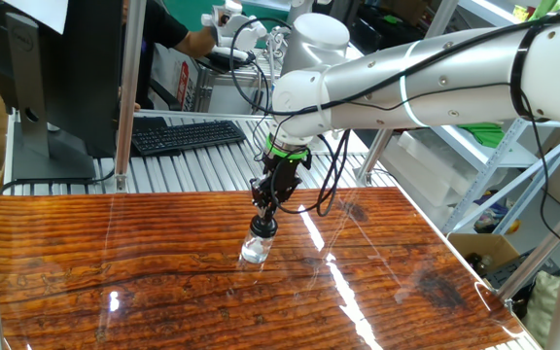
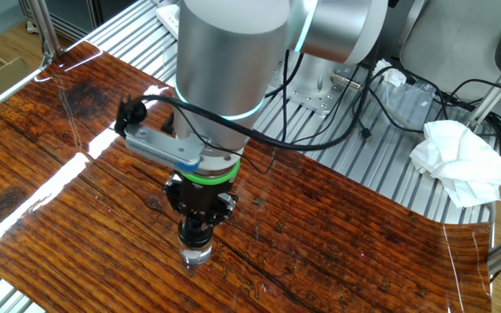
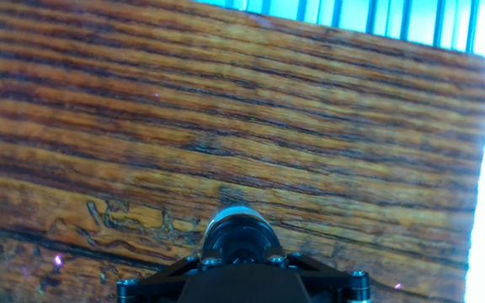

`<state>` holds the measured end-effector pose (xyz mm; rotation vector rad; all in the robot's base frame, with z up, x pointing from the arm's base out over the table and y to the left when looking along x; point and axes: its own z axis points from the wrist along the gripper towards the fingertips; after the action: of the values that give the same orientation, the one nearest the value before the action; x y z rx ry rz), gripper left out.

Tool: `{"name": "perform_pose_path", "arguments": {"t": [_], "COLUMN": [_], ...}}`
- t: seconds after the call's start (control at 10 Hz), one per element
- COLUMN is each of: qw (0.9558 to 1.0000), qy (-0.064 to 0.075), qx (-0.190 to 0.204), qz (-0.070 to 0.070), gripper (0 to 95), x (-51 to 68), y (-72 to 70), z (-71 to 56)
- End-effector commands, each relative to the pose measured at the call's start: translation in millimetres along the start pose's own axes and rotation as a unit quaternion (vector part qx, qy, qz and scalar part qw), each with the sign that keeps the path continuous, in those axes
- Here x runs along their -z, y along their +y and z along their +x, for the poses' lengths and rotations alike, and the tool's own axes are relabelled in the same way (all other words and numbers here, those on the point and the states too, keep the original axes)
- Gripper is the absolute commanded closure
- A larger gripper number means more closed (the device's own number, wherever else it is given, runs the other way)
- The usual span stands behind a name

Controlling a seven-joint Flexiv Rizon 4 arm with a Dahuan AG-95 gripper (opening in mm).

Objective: Screw the lid onto the jar

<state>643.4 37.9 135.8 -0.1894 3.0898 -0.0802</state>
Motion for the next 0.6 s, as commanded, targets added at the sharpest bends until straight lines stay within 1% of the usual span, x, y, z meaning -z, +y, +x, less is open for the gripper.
{"name": "perform_pose_path", "arguments": {"t": [0.1,0.2,0.3,0.4,0.5,0.6], "qw": [0.9994,0.9988,0.9985,0.9974,0.9967,0.9945], "qy": [0.002,0.002,0.002,0.003,0.003,0.004], "qx": [-0.031,-0.046,-0.052,-0.068,-0.078,-0.099], "qz": [-0.014,-0.015,-0.016,-0.02,-0.022,-0.033], "gripper": [95.0,95.0,95.0,95.0,95.0,95.0], "x": [-1.7,-1.7,-1.8,-1.8,-1.8,-1.9], "y": [0.8,0.8,0.8,0.9,0.9,0.9], "z": [-0.7,-0.8,-0.8,-0.9,-0.9,-1.0]}}
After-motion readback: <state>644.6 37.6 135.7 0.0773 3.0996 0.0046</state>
